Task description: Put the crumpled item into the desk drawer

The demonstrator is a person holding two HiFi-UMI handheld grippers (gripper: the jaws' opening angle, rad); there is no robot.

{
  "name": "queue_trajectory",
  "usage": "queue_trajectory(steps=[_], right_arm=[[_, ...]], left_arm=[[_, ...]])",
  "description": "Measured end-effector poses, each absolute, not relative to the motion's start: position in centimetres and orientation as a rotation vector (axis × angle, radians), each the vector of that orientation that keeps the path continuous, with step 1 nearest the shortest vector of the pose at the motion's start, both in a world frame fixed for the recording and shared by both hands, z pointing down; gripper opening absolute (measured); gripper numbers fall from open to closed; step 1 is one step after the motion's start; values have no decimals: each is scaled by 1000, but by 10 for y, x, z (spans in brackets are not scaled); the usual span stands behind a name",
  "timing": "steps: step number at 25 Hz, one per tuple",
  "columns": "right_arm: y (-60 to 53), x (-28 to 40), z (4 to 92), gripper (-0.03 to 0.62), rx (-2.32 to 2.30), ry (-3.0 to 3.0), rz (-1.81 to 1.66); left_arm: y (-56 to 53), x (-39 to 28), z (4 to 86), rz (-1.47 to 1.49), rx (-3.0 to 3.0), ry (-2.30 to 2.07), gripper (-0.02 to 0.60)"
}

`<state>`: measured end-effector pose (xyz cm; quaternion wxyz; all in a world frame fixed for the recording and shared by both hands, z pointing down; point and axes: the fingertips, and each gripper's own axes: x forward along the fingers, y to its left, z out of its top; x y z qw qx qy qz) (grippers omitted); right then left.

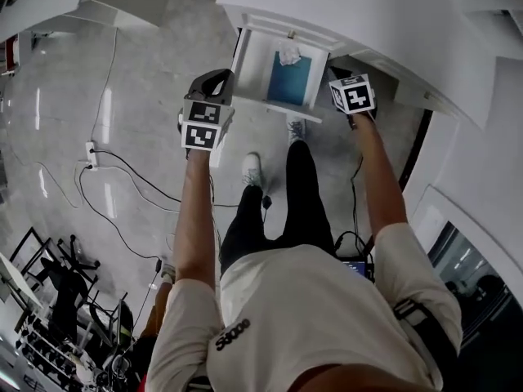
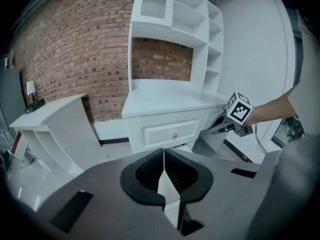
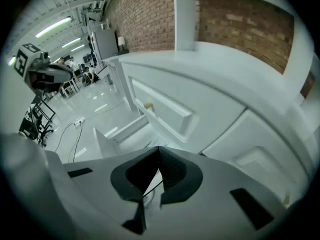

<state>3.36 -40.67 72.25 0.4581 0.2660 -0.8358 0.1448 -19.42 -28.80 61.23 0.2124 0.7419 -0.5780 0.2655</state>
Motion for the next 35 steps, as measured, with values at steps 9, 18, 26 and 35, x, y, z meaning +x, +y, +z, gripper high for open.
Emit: queue_trajectory(steps=[9,18,26,35], right_arm=[[-367,65,510,6,912,-2212,148],[-301,79,350,6,1112,-2349,-22],[-231,93,266,6,1210,-2394,-160],[-178,81,199,6,1248,-2456,-326]], left_arm=[[-272,-164,486,658,2270,-1594,21],[-241,-139,370,599,2493,-1601,21],[-196,-120,293,514,2679,-1593,21],[-153,-106,229,470,2843,-1589,21]])
